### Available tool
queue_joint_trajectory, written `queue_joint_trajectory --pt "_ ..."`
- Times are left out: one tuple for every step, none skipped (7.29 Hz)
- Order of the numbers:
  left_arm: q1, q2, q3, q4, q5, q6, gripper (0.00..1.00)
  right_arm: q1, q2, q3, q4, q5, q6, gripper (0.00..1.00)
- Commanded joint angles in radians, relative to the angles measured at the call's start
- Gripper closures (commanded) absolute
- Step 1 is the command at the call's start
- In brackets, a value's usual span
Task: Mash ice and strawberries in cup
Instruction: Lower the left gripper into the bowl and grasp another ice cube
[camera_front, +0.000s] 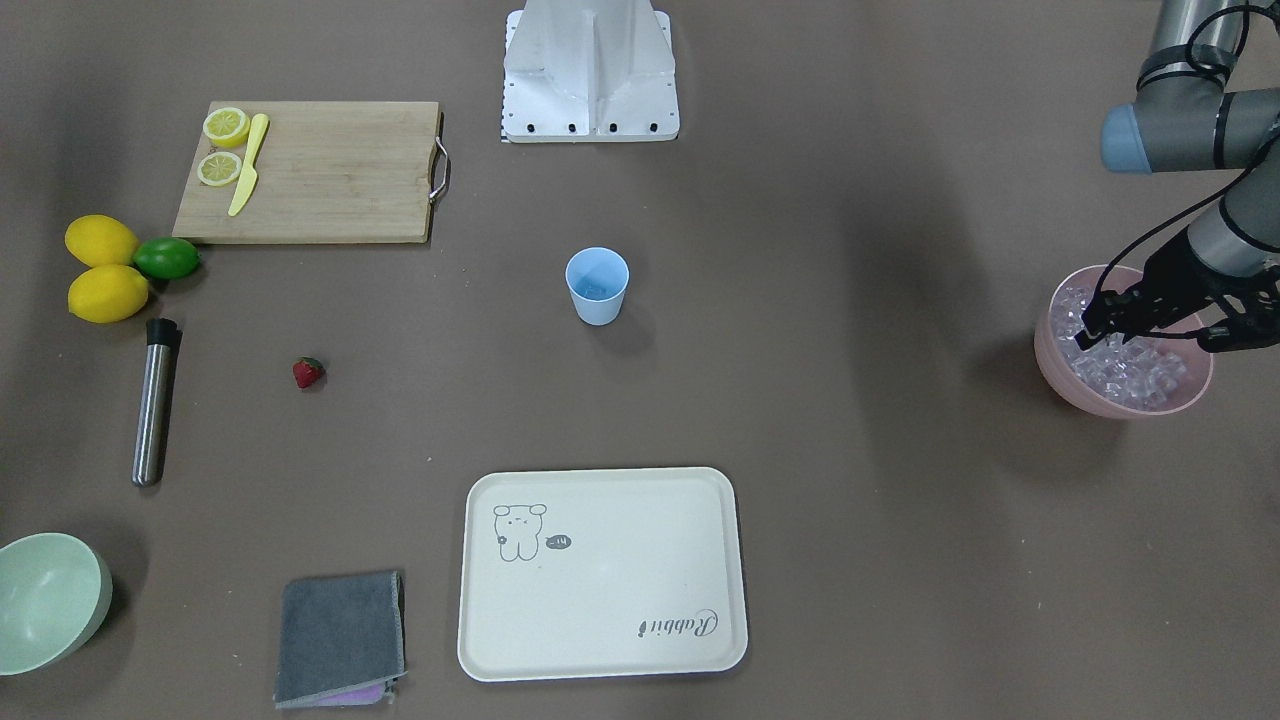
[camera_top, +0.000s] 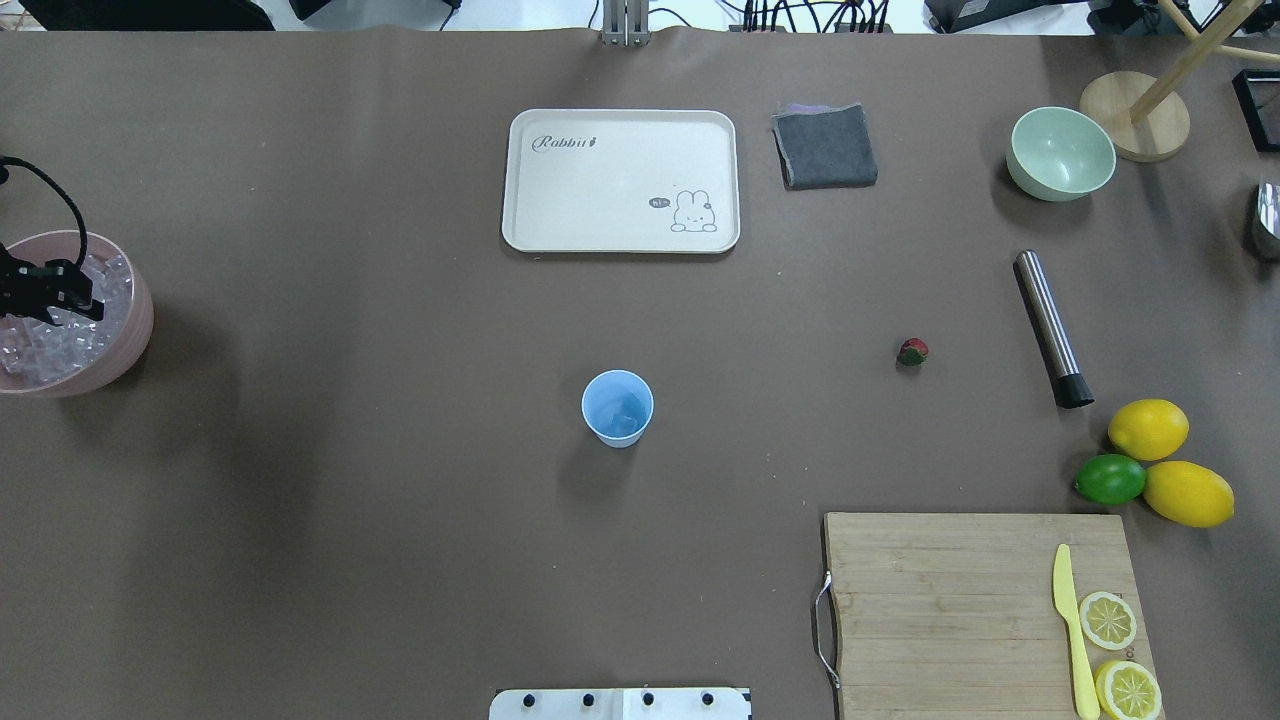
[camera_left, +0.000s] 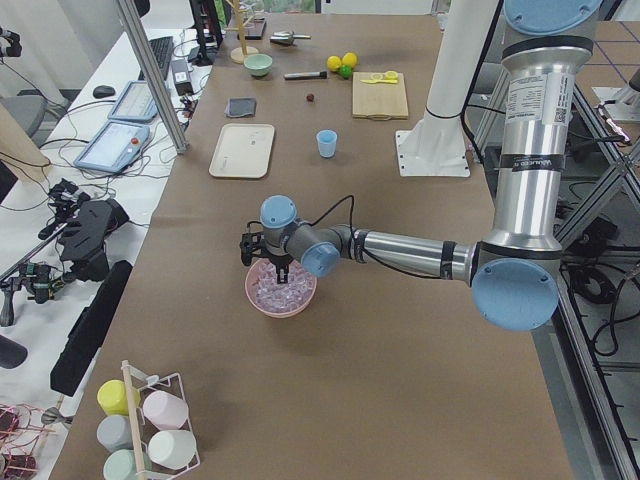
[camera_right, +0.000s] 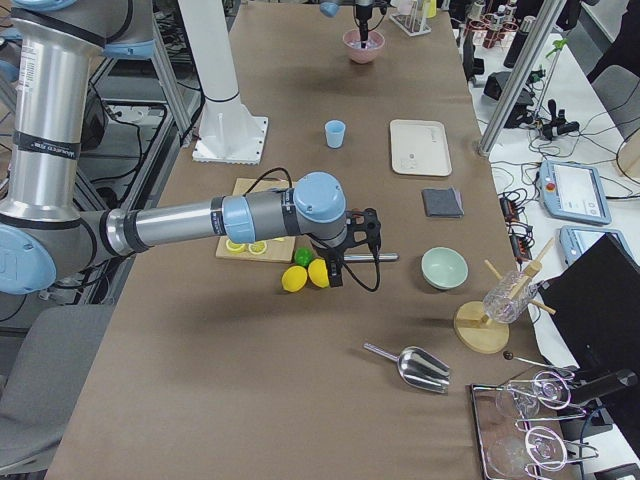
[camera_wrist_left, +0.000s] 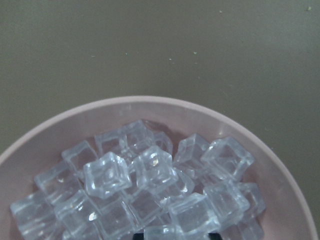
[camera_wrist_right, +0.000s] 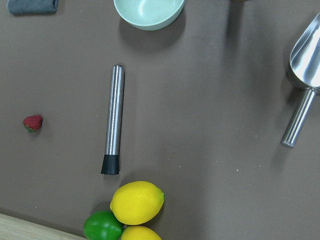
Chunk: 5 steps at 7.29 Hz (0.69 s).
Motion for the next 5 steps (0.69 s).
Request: queue_joint_trajectory --pt "-0.046 0.003 -0.048 0.027 -0.068 0.012 1.00 0.000 0.001 -0.002 0.000 0.000 0.000 0.00" --pt "-0.066 0.001 -0.108 0.126 -0.070 0.079 1.00 0.000 0.001 -0.002 0.000 0.000 0.000 0.00" --pt "-0.088 -0.007 -0.199 0.269 -0.070 0.124 1.00 0.000 0.002 -0.007 0.000 0.000 0.000 0.00" --pt "-0.086 -0.073 -0.256 0.369 -0.068 0.129 1.00 -0.002 0.003 -0.007 0.000 0.000 0.000 0.00" --pt "-0.070 -0.139 -0.260 0.386 -0.068 0.109 1.00 -0.002 0.007 -0.007 0.000 0.000 0.000 0.00"
